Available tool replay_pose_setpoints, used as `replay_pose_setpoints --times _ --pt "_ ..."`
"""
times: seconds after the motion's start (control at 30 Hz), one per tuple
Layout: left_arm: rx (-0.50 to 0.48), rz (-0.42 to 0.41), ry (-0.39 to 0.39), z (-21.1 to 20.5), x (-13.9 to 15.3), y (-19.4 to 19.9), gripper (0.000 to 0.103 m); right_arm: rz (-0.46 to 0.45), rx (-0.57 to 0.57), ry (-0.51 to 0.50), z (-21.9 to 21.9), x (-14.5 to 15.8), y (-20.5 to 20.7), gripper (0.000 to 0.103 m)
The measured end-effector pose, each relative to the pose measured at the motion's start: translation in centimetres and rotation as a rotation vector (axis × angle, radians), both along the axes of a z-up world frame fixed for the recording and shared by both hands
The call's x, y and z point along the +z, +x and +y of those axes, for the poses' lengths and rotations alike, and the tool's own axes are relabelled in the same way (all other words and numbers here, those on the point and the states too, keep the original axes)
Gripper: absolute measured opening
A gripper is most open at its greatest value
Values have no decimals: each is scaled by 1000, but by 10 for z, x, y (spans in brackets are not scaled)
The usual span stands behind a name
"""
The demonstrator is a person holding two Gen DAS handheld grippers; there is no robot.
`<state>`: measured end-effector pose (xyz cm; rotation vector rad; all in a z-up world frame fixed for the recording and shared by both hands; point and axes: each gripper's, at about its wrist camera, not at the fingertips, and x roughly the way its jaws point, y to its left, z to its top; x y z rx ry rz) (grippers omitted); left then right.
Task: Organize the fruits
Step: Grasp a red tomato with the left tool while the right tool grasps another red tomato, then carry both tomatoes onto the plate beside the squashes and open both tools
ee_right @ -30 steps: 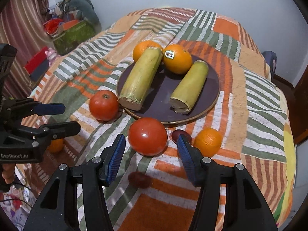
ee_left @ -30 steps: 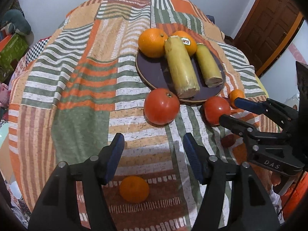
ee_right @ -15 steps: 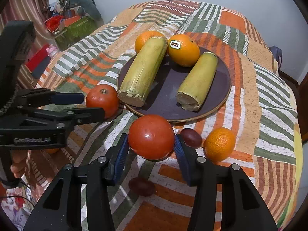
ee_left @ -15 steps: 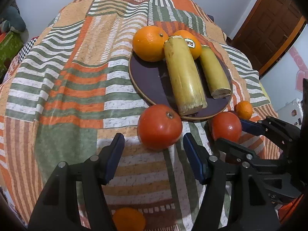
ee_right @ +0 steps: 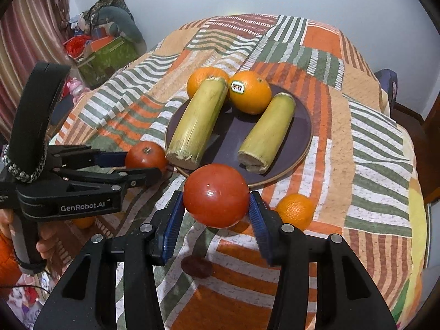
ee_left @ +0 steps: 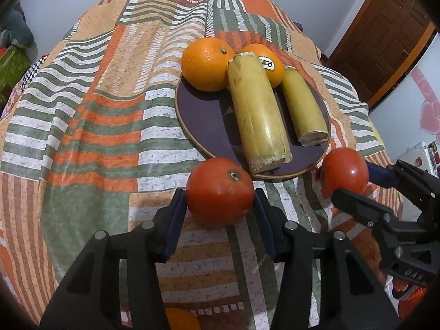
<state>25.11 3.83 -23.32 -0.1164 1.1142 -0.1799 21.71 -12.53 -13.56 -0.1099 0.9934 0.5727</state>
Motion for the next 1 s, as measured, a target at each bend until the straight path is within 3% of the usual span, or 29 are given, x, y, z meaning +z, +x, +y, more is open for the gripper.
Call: replay_pose_setpoints --times 0.67,1.0 --pt "31 -155 -30 14 63 14 49 -101 -55 34 -3 33 36 44" --pt "34 -159 -29 10 62 48 49 -119 -61 31 9 31 64 44"
